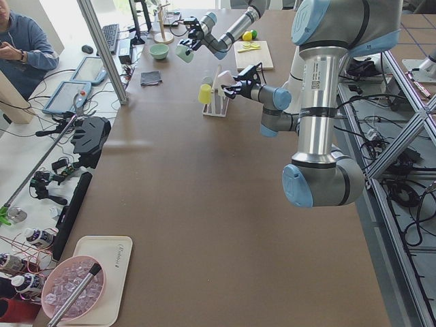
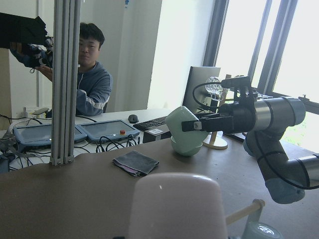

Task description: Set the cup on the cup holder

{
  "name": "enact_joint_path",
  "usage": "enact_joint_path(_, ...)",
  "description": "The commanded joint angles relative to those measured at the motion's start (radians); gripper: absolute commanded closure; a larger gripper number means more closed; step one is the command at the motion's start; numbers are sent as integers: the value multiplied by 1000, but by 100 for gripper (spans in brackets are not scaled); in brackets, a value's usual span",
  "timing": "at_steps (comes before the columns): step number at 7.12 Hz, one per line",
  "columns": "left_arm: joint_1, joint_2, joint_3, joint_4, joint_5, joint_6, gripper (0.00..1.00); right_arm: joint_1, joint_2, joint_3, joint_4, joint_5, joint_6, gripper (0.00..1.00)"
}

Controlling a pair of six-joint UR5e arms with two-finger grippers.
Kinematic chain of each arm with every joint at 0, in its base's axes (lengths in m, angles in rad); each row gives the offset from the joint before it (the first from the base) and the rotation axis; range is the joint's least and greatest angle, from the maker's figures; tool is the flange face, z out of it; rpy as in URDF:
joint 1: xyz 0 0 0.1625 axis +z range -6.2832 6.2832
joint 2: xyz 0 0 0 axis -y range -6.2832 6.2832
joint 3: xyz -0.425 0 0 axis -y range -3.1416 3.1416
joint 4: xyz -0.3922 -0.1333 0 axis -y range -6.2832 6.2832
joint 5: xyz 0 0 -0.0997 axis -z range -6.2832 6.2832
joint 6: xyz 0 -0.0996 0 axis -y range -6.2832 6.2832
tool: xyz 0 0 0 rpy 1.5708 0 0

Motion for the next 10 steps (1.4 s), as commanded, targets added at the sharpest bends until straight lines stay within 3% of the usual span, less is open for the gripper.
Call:
enact_joint_path(1,37,-102,125,3,110,-9,87,-74,-4,0,47,9,-10,100)
enact_joint_path(3,37,-191,170,14,111,-6,86,-81,-4,17,47,62,-2,100)
enact_joint_path(5,37,-241,193,49,111,-3,84,-81,-10,17,95,183,3,100)
enact_joint_path(10,18,-271,218,49,115,-5,84,-44,-4,8,89,181,1,100)
